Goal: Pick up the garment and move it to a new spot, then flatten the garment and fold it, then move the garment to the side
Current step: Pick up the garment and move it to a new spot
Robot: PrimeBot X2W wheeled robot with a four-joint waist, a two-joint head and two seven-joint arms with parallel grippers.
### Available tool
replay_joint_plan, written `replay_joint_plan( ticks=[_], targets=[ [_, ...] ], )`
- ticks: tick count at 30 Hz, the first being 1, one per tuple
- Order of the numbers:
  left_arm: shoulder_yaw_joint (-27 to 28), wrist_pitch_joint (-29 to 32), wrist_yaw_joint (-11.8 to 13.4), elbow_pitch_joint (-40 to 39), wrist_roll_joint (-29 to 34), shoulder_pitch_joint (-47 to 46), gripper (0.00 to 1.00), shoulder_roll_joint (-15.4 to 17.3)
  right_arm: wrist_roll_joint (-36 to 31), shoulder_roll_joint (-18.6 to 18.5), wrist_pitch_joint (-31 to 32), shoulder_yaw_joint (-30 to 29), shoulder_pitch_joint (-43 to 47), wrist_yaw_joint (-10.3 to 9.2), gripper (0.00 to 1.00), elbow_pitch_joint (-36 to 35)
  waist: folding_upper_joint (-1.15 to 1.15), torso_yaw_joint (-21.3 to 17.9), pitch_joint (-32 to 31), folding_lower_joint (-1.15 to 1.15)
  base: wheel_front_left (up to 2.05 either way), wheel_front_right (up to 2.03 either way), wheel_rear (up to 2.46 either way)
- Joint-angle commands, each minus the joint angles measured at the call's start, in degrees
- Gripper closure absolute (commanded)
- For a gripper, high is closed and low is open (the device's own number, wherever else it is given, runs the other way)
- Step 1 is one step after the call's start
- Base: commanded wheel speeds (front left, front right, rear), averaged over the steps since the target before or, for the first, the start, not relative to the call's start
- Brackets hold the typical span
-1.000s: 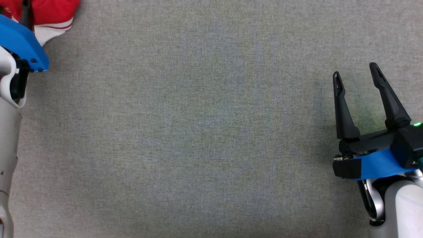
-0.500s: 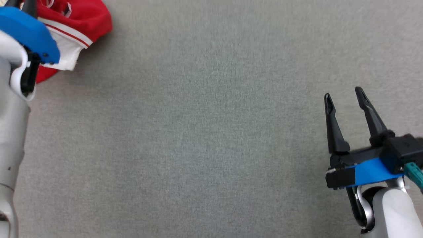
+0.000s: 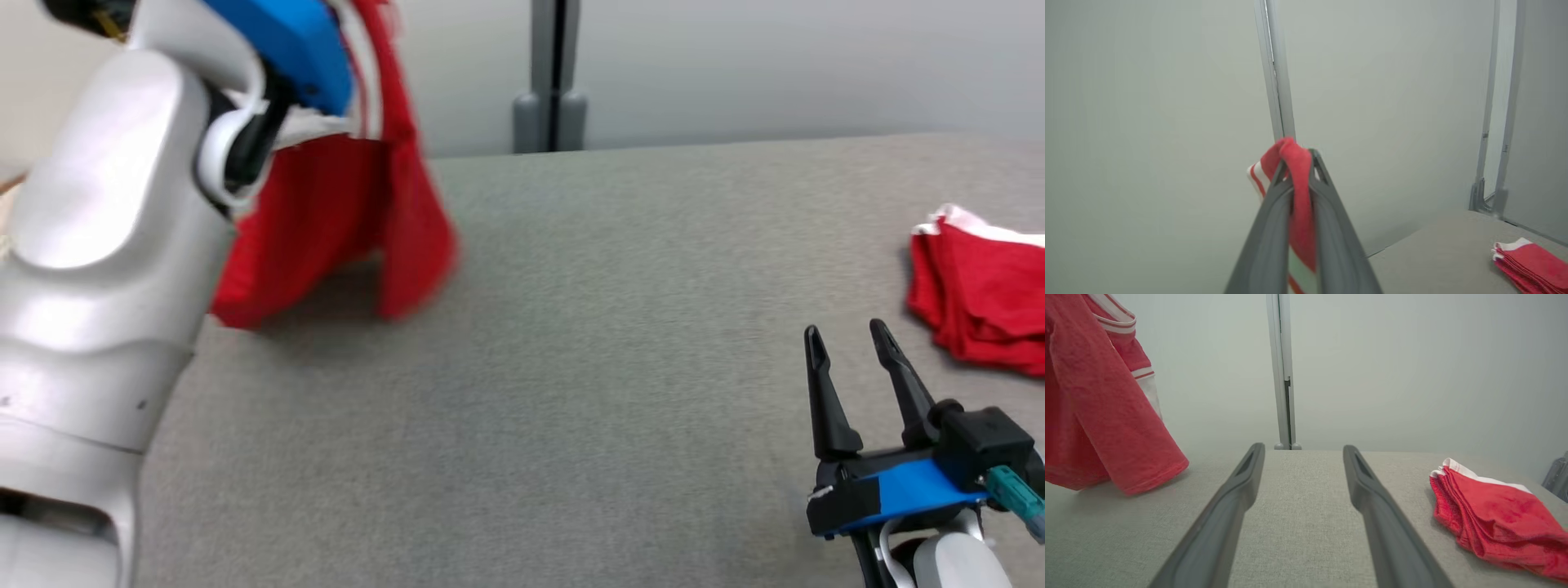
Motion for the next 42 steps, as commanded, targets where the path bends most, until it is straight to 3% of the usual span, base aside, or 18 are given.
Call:
replay_joint_plan(
  ticks=[1, 6, 10, 17, 27, 29, 30, 31, 42],
  targets=[
    [-0.05, 0.51, -0.07, -1.19, -0.93, -1.22, 1.00, -1.38, 0.49, -0.16, -0.56, -0.17, 1.07, 0.01, 0.00, 0.53, 0.02, -3.08, -2.69, 0.02, 0.00, 0.00, 0.00],
    [1.38, 1.55, 2.03, -3.12, -3.86, -2.50, 1.00, -5.57, 1.29, -0.14, -1.25, -0.22, 1.50, 0.01, 0.00, 1.57, 0.02, -5.19, -2.33, 0.02, 0.00, 0.00, 0.00],
    [2.56, 2.28, 5.17, -1.31, -5.22, -1.48, 1.00, -7.22, 1.89, -0.14, -1.72, 0.04, 1.03, 0.02, 0.00, 2.25, 0.02, -6.48, -1.10, 0.02, 0.00, 0.00, 0.00],
    [3.79, 1.46, 10.88, 7.29, -6.00, 6.30, 1.00, -5.48, 2.58, -0.15, -2.54, 0.44, -0.81, 0.01, 0.00, 3.54, 0.02, -7.99, 2.27, 0.02, 0.00, 0.00, 0.00],
    [6.00, -8.52, 13.59, 19.13, -6.68, 17.47, 1.00, -2.77, 2.29, -0.15, -3.26, 0.65, -3.46, 0.02, 0.00, 4.69, 0.02, -8.70, 6.26, 0.02, 0.00, 0.00, 0.00],
    [6.17, -10.52, 13.49, 20.83, -6.77, 18.45, 0.55, -2.99, 1.99, -0.15, -3.25, 0.59, -3.76, 0.01, 0.00, 4.93, 0.02, -8.55, 6.64, 0.02, 0.00, 0.00, 0.00],
    [6.15, -11.46, 13.31, 21.57, -6.71, 18.82, 0.20, -3.19, 1.91, -0.15, -3.29, 0.57, -3.91, 0.01, 0.00, 5.03, 0.02, -8.43, 6.79, 0.02, 0.00, 0.00, 0.00],
    [6.16, -12.18, 13.16, 22.31, -6.72, 19.16, 0.00, -3.43, 1.86, -0.16, -3.32, 0.56, -4.07, 0.02, 0.00, 5.10, 0.02, -8.27, 6.88, 0.02, 0.00, 0.00, 0.00],
    [6.29, -16.70, 10.65, 22.82, -4.48, 19.96, 0.00, -5.07, 1.01, -0.16, -3.46, 0.45, -4.35, 0.01, 0.00, 5.68, 0.02, -5.62, 6.22, 0.02, 0.00, 0.00, 0.00]
  ],
)
